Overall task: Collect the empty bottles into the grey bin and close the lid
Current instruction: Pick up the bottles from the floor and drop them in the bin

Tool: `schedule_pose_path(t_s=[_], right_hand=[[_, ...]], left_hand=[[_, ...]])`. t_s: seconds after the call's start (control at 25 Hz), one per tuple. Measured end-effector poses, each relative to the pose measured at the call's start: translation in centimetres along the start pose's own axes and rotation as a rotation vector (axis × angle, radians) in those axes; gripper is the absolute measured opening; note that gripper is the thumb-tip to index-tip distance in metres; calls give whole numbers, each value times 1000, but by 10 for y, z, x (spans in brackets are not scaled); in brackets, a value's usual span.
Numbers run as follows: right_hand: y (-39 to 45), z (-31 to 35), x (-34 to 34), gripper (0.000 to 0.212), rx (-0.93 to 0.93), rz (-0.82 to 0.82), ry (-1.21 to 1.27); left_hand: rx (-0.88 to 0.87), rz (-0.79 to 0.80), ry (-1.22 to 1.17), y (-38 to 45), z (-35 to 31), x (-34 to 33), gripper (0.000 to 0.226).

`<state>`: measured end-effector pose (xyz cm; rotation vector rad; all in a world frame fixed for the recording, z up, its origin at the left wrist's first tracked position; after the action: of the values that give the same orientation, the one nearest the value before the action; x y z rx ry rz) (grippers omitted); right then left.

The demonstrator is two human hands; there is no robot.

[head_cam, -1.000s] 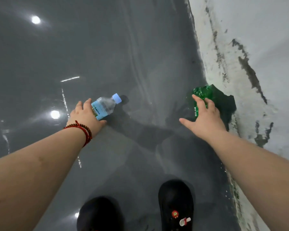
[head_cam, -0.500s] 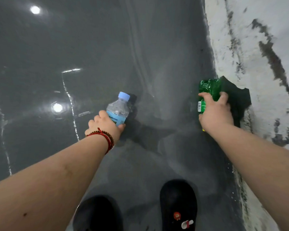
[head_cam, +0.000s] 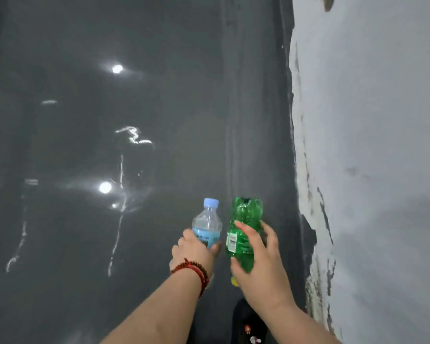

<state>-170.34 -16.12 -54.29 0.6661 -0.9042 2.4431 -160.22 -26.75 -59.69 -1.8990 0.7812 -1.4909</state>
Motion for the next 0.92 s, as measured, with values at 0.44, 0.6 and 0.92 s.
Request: schedule_pose_path(t_s=[0.44, 0.6, 0.92], right_hand=[[-149, 389, 139, 69, 571, 116, 63], [-205, 453, 120, 69, 880, 264, -47], [-449, 446, -45, 70, 1306, 749, -189]], left_hand=[[23, -633, -641, -294, 6, 382, 59], [158, -861, -901, -370, 84, 402, 55], [558, -1160, -1361, -547, 326, 267, 52]])
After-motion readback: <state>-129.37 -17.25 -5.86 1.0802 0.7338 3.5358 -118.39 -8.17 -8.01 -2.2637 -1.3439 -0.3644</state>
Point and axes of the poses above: each hand's wrist, its own y-axis towards the middle knuckle, its own x-axis out of the back of the hand, z = x × y, the point moved 5 cm from there along y, towards the middle knuckle
